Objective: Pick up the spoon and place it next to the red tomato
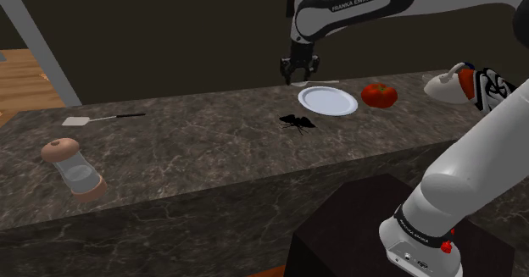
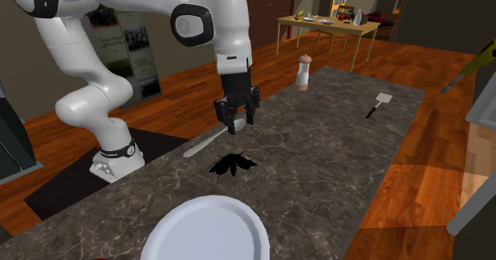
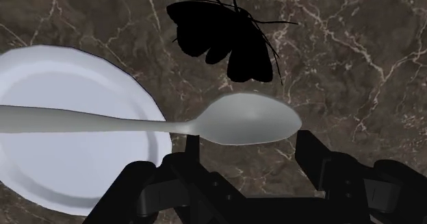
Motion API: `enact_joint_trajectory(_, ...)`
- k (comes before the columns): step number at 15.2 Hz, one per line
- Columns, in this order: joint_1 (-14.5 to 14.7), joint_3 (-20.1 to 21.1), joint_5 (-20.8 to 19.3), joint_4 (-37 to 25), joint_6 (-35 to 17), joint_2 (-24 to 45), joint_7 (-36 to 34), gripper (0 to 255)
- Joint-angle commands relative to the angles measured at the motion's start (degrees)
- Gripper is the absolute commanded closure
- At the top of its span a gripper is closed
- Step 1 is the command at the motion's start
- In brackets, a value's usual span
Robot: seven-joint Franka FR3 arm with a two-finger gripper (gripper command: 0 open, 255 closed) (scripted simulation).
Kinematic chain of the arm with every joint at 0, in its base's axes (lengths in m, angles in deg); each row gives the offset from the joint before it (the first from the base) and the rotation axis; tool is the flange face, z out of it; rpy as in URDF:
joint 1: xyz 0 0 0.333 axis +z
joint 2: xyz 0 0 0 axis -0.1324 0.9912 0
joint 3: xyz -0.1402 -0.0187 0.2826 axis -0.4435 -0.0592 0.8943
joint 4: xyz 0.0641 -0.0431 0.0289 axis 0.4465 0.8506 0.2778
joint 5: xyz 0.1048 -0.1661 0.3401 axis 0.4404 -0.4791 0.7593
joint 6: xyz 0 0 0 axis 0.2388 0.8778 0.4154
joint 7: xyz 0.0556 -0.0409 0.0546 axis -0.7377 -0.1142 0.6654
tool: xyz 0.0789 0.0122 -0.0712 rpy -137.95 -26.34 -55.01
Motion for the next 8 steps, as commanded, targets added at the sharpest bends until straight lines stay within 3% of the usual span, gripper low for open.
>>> enact_joint_trajectory(1, -1.01, -1.53, 0.30, 3.45, -0.86, -2.84, 2.67, 255)
enact_joint_trajectory(8, -4.44, -7.45, -0.04, 11.16, -1.75, -10.44, 11.72, 255)
